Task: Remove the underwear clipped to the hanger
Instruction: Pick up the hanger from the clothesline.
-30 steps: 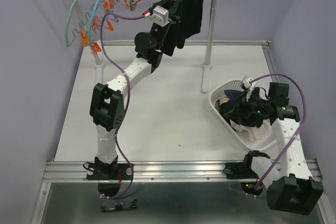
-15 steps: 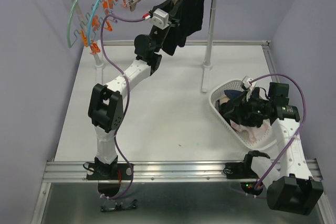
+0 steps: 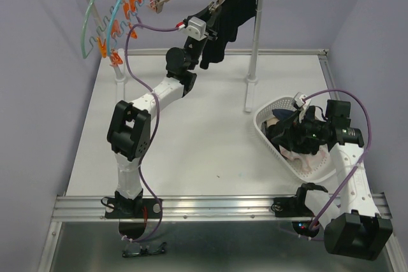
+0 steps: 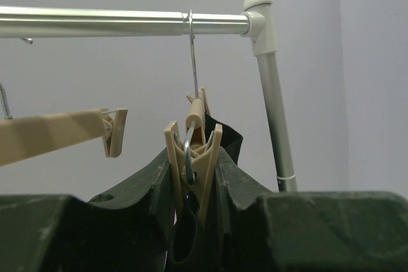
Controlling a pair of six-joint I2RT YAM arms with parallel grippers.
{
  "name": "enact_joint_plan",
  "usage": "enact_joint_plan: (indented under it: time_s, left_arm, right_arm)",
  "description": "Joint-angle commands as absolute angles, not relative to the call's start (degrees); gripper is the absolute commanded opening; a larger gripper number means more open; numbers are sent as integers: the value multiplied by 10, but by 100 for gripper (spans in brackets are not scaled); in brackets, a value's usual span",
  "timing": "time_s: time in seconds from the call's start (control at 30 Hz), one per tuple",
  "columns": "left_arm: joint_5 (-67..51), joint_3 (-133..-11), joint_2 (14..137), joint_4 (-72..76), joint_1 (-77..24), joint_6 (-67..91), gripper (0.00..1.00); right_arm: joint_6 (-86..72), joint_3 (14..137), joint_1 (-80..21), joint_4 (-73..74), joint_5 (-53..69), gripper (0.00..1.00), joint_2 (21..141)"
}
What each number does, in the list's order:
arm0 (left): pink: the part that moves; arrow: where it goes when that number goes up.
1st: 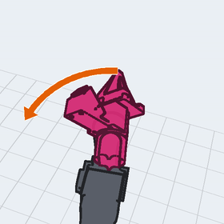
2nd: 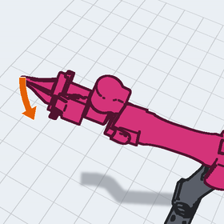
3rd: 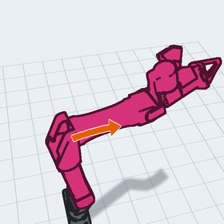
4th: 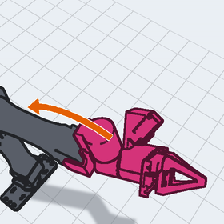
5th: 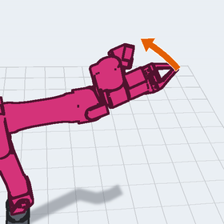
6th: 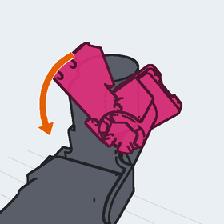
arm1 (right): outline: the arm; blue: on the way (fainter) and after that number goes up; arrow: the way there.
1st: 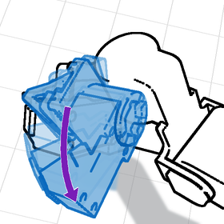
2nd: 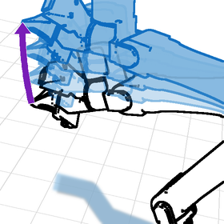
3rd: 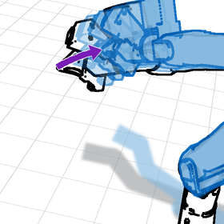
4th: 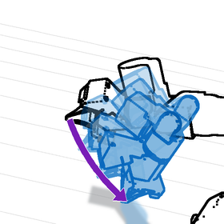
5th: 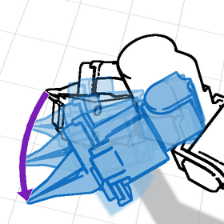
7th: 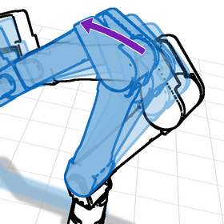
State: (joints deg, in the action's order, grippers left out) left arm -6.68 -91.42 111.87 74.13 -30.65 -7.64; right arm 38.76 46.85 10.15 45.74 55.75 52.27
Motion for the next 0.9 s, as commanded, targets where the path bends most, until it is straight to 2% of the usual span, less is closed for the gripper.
enact_joint_plan:
  time_s: [0.0,0.13,0.3,0.43,0.87]
  left_arm:
    - [-53,-924,1109,873,-307,-75,21]
    - [-51,-923,1111,874,-307,-75,35]
    - [-51,-918,1112,877,-307,-76,44]
    - [-52,-919,1117,879,-307,-73,57]
    - [-43,-949,1151,866,-307,-67,61]
  right_arm:
    - [388,461,105,439,557,100,522]
    - [388,461,105,439,556,100,523]
    - [388,461,105,439,557,100,524]
    - [388,461,105,439,557,100,525]
    - [388,461,105,439,557,100,524]
